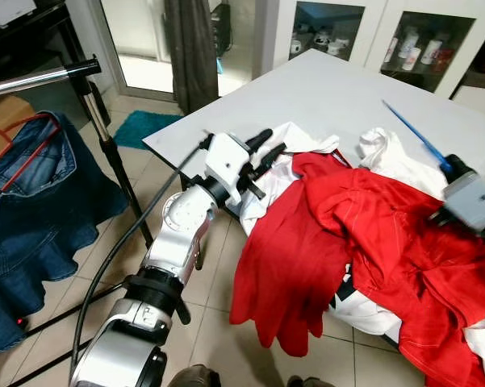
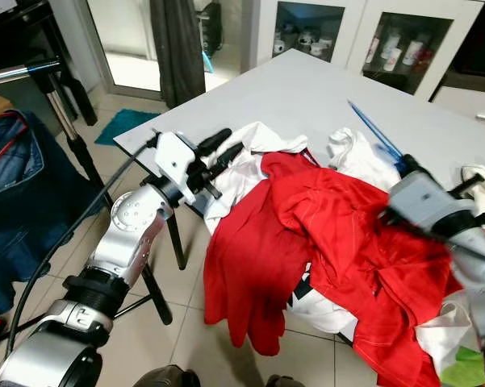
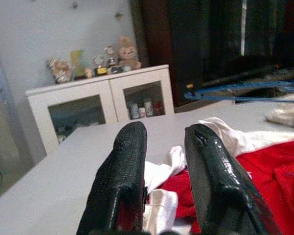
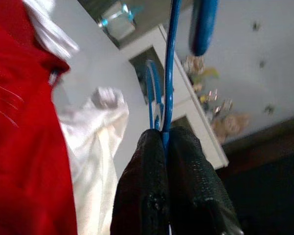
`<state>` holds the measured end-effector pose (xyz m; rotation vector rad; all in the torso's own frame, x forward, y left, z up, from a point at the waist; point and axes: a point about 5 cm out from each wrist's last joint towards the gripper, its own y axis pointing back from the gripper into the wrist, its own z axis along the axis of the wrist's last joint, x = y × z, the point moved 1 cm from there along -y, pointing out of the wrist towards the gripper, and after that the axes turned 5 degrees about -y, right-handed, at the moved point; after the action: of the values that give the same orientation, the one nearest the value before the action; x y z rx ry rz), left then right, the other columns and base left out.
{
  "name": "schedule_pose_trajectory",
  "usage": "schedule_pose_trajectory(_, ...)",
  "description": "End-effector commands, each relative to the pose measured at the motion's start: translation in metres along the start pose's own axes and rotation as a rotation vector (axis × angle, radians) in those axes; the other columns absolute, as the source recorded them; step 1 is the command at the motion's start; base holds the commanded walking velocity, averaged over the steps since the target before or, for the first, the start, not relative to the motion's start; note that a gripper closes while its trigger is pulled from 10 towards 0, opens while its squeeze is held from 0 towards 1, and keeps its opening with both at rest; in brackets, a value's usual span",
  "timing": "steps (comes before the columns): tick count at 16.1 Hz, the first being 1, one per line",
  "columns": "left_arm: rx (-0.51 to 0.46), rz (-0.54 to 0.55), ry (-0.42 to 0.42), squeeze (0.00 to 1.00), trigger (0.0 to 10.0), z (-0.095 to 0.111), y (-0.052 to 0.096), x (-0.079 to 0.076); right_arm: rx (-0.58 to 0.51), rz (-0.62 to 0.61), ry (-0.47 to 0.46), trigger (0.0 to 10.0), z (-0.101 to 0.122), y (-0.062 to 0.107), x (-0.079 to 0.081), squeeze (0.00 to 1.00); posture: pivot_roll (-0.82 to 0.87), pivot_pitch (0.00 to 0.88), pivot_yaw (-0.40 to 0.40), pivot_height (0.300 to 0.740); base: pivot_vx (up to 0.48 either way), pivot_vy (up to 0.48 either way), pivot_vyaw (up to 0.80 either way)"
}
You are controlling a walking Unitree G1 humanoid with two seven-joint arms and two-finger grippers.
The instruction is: Hang hanger
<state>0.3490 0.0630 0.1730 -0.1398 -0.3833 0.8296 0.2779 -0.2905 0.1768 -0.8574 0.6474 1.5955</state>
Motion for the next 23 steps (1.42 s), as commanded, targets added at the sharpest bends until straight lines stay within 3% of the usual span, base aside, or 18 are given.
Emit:
schedule_pose_trajectory(1,0.03,0.013,0.035,0.0,10.0,-0.005,-0.001,0.004,-0.025,-0.01,0.021,10.0,0.005,0.001,0.001,0.0,0.04,0.037,0.022,0.74,0.0,0.0,0.0)
schedule_pose_trajectory(5,0.08,0.02,0.011,0.0,10.0,-0.015,-0.005,0.009,-0.079,-0.075,0.001,10.0,0.02,-0.001,0.004,0.0,0.03,0.042,0.023,0.74,0.0,0.0,0.0)
schedule_pose_trajectory(7,0.063,-0.053,-0.005,0.0,10.0,-0.014,-0.007,0.002,-0.095,-0.072,0.026,10.0,0.025,-0.001,0.016,0.0,0.02,0.041,0.021,0.74,0.0,0.0,0.0)
schedule_pose_trajectory(8,0.093,-0.094,-0.025,0.0,10.0,-0.021,-0.006,-0.003,-0.105,-0.066,0.027,10.0,0.029,0.0,0.024,0.0,0.02,0.041,0.022,0.74,0.0,0.0,0.0)
schedule_pose_trajectory(12,0.226,-0.132,-0.069,0.0,10.0,-0.043,0.004,-0.009,-0.123,-0.056,0.004,10.0,0.034,-0.002,0.031,0.0,0.02,0.04,0.024,0.74,0.0,0.0,0.0)
schedule_pose_trajectory(14,0.292,-0.103,-0.133,0.0,10.0,-0.052,0.008,-0.004,-0.13,-0.06,-0.001,10.0,0.036,-0.004,0.032,0.0,0.02,0.036,0.025,0.74,0.0,0.0,0.0)
schedule_pose_trajectory(17,0.305,-0.066,-0.153,0.0,10.0,-0.053,0.009,0.003,-0.14,-0.067,-0.011,10.0,0.039,-0.006,0.031,0.0,0.02,0.033,0.025,0.74,0.0,0.0,0.0)
schedule_pose_trajectory(18,0.309,-0.068,-0.154,0.0,0.0,-0.053,0.01,0.003,-0.142,-0.07,-0.015,10.0,0.04,-0.006,0.03,0.0,0.02,0.033,0.025,0.74,0.0,0.0,0.0)
schedule_pose_trajectory(23,0.306,-0.081,-0.194,0.0,0.0,-0.055,0.011,0.002,-0.144,-0.077,-0.021,10.0,0.041,-0.006,0.029,0.0,0.02,0.031,0.03,0.74,0.0,0.0,0.0)
